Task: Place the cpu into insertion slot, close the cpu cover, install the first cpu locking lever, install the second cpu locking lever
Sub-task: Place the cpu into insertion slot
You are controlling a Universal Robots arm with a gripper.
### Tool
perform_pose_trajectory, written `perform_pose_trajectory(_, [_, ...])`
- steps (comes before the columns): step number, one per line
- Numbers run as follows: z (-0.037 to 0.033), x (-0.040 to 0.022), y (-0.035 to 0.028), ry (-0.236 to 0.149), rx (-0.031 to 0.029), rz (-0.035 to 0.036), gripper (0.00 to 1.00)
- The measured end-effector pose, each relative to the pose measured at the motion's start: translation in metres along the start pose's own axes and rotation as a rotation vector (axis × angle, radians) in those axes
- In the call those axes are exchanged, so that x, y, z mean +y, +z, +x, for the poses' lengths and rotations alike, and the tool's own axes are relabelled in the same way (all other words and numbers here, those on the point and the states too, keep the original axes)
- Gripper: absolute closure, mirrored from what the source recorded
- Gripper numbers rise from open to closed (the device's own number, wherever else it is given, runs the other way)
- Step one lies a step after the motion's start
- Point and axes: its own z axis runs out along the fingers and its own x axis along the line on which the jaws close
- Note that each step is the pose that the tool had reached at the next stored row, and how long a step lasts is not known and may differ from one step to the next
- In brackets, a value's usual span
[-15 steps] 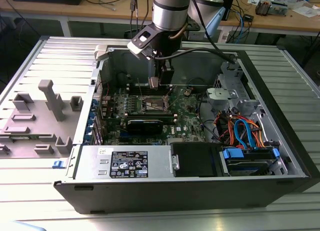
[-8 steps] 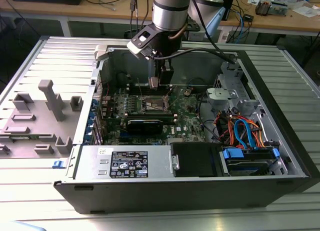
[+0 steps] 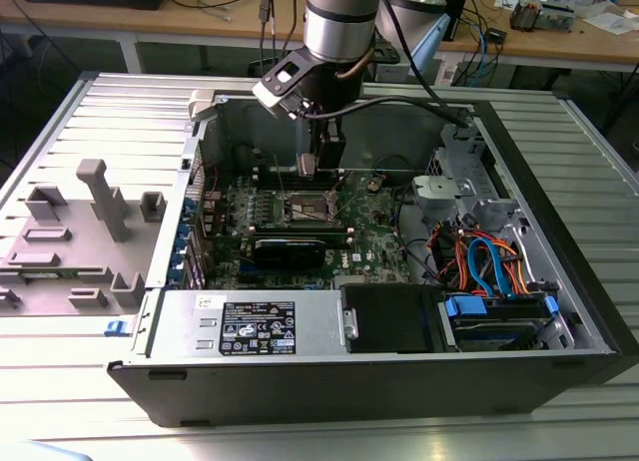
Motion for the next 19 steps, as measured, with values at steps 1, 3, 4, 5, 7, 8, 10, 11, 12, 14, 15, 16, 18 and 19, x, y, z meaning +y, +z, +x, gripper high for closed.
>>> perform_pose_trajectory(1, [0.0000,0.0000,0.0001,0.005,0.0002,0.0000,0.45])
perform_pose_trajectory(3, [0.0000,0.0000,0.0002,0.012,0.0006,0.0000,0.45])
perform_pose_trajectory(4, [0.0000,0.0000,0.0003,0.014,0.0006,0.0000,0.45])
perform_pose_trajectory(5, [0.0000,0.0000,0.0004,0.023,0.0010,0.0001,0.45])
perform_pose_trajectory(7, [0.0000,0.0000,0.0007,0.035,0.0015,0.0002,0.45])
perform_pose_trajectory(8, [0.0000,0.0000,0.0009,0.041,0.0018,0.0002,0.45])
perform_pose_trajectory(10, [0.0000,0.0001,0.0014,0.063,0.0028,0.0002,0.45])
perform_pose_trajectory(11, [0.0000,0.0001,0.0015,0.069,0.0030,0.0002,0.45])
perform_pose_trajectory(12, [0.0000,0.0001,0.0015,0.069,0.0030,0.0002,0.45])
perform_pose_trajectory(14, [0.0000,0.0001,0.0017,0.069,0.0029,0.0003,0.45])
perform_pose_trajectory(15, [0.0000,0.0001,0.0021,0.069,0.0028,0.0003,0.45])
perform_pose_trajectory(16, [0.0000,0.0001,0.0023,0.069,0.0027,0.0002,0.45])
perform_pose_trajectory(18, [0.0000,0.0000,0.0029,0.069,0.0028,0.0002,0.45])
perform_pose_trajectory(19, [0.0000,-0.0002,0.0032,0.069,0.0027,0.0002,0.45])
